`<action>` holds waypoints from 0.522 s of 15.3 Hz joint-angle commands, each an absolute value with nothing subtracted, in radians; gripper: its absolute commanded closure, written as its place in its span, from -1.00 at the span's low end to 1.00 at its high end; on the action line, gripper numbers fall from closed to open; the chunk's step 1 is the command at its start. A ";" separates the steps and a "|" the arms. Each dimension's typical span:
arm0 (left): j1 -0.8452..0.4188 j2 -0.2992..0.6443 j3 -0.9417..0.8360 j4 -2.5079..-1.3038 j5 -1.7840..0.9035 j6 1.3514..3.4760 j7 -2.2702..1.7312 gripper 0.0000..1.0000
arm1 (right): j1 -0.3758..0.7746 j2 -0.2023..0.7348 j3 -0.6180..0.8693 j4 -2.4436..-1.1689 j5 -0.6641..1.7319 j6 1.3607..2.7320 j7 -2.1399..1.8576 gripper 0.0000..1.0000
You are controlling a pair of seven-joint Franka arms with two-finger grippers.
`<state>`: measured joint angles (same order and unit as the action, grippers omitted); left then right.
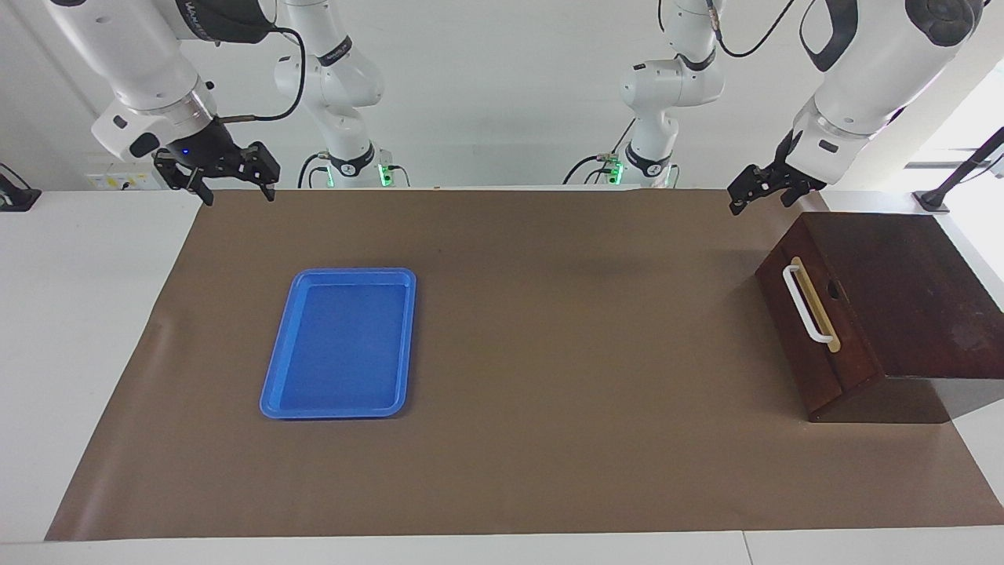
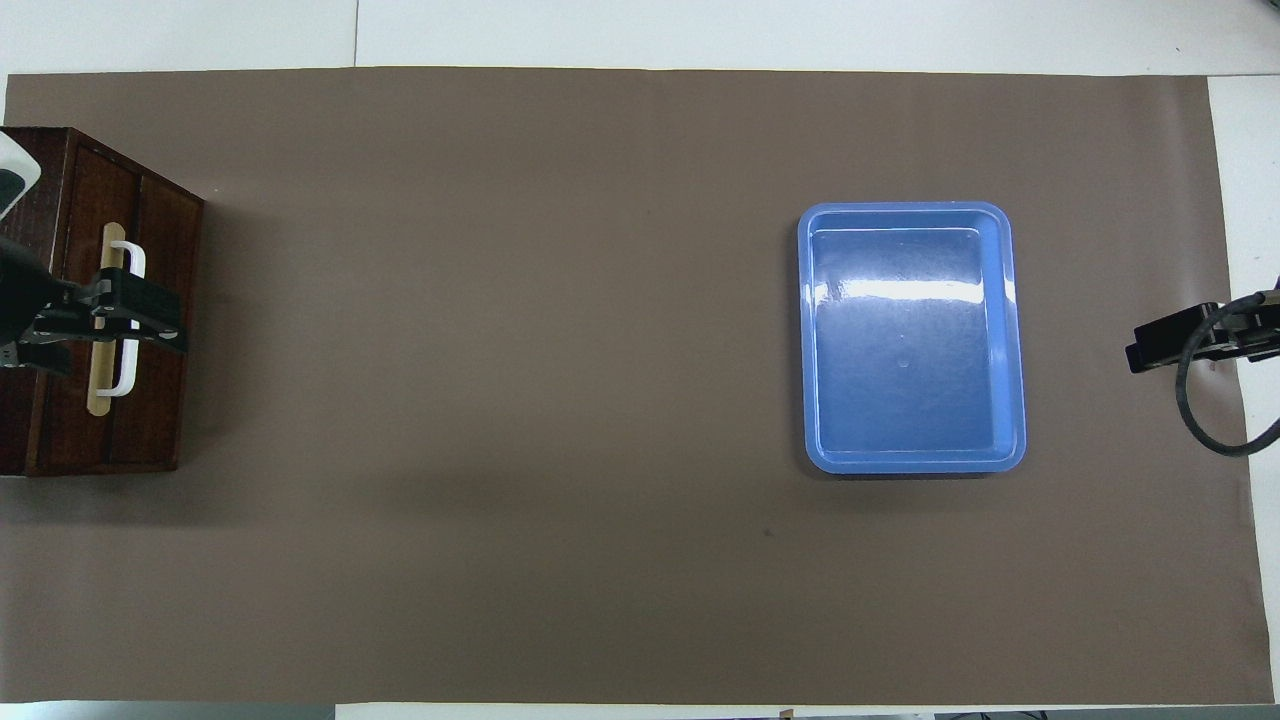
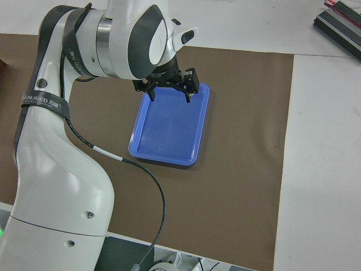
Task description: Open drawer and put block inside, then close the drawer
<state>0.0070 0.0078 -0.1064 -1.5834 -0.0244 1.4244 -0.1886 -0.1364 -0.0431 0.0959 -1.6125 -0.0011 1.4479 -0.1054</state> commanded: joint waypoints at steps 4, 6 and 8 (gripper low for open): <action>-0.003 -0.003 -0.095 -1.629 -0.029 1.460 -0.163 -1.00 | -0.143 -0.043 0.106 -1.605 -0.021 1.434 -0.107 -1.00; -0.003 0.000 -0.094 -1.617 -0.029 1.460 -0.164 -1.00 | -0.144 -0.043 0.106 -1.605 -0.021 1.434 -0.109 -1.00; -0.003 0.000 -0.095 -1.612 -0.029 1.460 -0.164 -1.00 | -0.144 -0.043 0.106 -1.605 -0.021 1.434 -0.109 -1.00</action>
<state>0.0069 0.0079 -0.1066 -1.6119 -0.0244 1.4469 -0.1766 -0.1364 -0.0431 0.0959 -1.6125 -0.0011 1.4479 -0.1054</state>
